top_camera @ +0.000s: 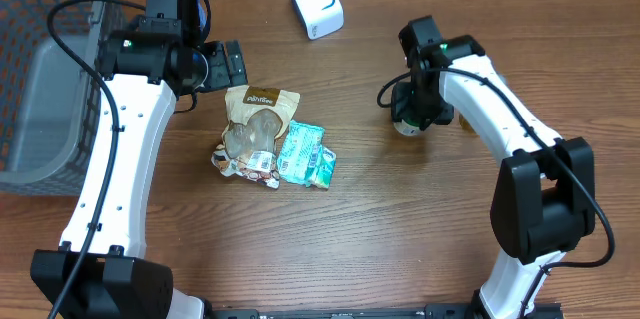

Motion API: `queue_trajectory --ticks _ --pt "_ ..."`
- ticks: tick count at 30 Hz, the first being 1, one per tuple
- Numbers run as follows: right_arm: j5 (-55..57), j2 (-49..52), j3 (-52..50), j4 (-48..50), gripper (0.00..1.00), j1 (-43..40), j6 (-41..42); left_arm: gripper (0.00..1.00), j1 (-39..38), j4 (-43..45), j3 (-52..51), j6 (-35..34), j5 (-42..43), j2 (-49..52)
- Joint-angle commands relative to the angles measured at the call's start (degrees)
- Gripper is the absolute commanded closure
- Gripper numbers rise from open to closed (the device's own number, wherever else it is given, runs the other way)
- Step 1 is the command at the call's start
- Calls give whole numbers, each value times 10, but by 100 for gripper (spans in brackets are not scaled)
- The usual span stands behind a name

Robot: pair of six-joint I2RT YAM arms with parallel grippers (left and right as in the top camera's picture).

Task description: Scan the item barcode

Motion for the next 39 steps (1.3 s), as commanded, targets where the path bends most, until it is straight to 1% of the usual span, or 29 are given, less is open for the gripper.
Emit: queue_trajectory --ticks 1,3,4,5,6,7,8,10,14,18,21,23,24,25,26,27,29,33,36,37,38,39 --pt "-2 -8 -34 17 80 -2 4 0 -1 2 5 -4 4 2" --pt "-2 -8 -48 28 73 -2 2 0 -1 2 5 -4 4 2" --pt "-1 -8 -54 34 64 -2 1 0 -1 2 5 -4 4 2" --pt "2 -8 -61 40 51 -2 0 0 -1 2 5 -4 4 2" --pt "5 -8 -65 44 36 -2 0 0 -1 2 5 -4 4 2" --pt "11 -8 -68 45 23 -2 0 0 -1 2 5 -4 4 2" --pt "15 -8 -68 45 14 -2 -1 0 -1 2 5 -4 4 2" --pt "17 -8 -66 49 8 -2 -2 0 -1 2 5 -4 4 2" --pt "17 -10 -27 28 5 -2 -2 0 -1 2 5 -4 4 2" --pt "14 -10 55 -24 5 0 -2 0 -1 2 5 -4 4 2" --pt "-11 -10 115 -58 14 10 2 0 -1 2 5 -4 4 2" --pt "-54 -10 140 -70 18 19 10 0 -1 2 5 -4 4 2" --pt "-79 -10 143 -70 18 24 16 0 -1 2 5 -4 4 2" --pt "-111 -10 144 -68 17 31 17 0 -1 2 5 -4 4 2" --pt "-142 -10 143 -67 12 38 17 0 -1 2 5 -4 4 2" --pt "-166 -10 141 -59 1 45 17 0 -1 2 5 -4 4 2" --pt "-197 -10 140 -42 0 55 17 0 -1 2 5 -4 4 2" --pt "-248 -9 132 -42 0 82 21 0 -1 2 5 -4 4 2" --pt "-223 -9 116 -42 15 112 91 0 -1 2 5 -4 4 2" --pt "-210 -9 110 -42 17 121 105 0 -1 2 5 -4 4 2" --pt "-184 -9 101 -41 23 136 127 0 -1 2 5 -4 4 2" --pt "-162 -9 94 -40 27 148 142 0 -1 2 5 -4 4 2"
